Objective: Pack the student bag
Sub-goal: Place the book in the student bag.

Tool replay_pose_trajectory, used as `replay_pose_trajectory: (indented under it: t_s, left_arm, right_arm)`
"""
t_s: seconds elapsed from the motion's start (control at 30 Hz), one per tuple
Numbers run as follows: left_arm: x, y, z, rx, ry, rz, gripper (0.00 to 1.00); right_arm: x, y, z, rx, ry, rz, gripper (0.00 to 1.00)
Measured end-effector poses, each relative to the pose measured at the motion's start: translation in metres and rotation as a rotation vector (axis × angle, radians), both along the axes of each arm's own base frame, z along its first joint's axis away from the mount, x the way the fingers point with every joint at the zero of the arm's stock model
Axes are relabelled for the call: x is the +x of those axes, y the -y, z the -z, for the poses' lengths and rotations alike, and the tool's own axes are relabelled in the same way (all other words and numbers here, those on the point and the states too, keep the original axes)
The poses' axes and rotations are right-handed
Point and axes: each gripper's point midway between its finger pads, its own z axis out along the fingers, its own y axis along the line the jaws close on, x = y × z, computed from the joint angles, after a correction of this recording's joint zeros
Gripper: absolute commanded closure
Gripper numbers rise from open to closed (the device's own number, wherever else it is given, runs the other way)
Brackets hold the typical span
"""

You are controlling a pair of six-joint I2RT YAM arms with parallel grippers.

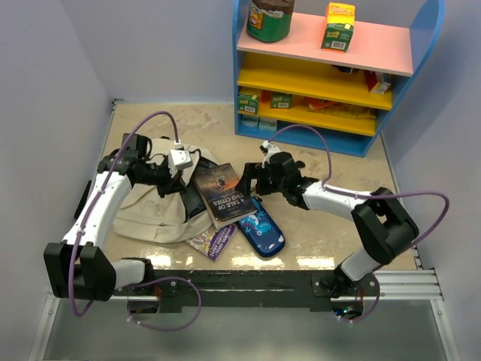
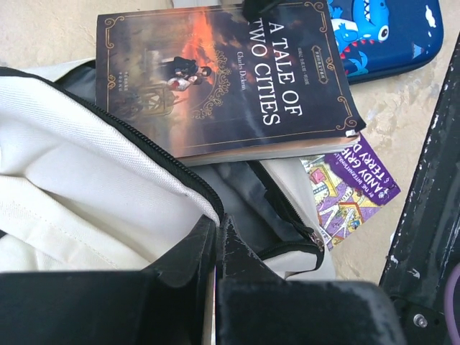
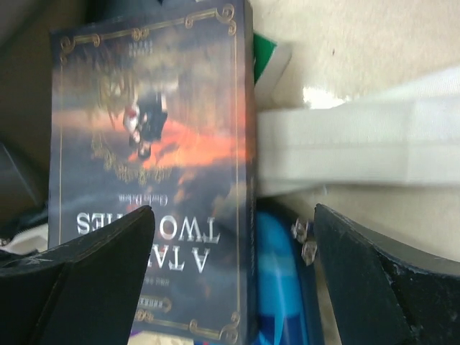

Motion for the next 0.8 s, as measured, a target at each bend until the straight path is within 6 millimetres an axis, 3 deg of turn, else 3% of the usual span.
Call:
replay_pose_trajectory:
  t_s: [0.13,0.3,0.57,0.8]
  left_arm:
    - [-0.001,0.001,-0.001,-0.004,-0.003,0.007,1.00]
    - [0.002,0.001,-0.003,-0.011,-0.009,-0.019,1.00]
    - [0.016,0.003,-0.007,-0.035,-0.001,-0.082,1.00]
    - [0.014,0.021,0.005,-0.006,-0.025,-0.018,1.00]
  right_arm:
    - [0.014,-0.007,0.012,0.075,-0.028,-0.026,0.14]
    - [0.009,-0.019,0.033,0.124,-0.104,-0.074,0.22]
    - [0.002,-0.033,0.012,0.217,-0.113,-0.129,0.25]
    - [-0.003,-0.040,0.007,0.249,-0.134,-0.137,0.28]
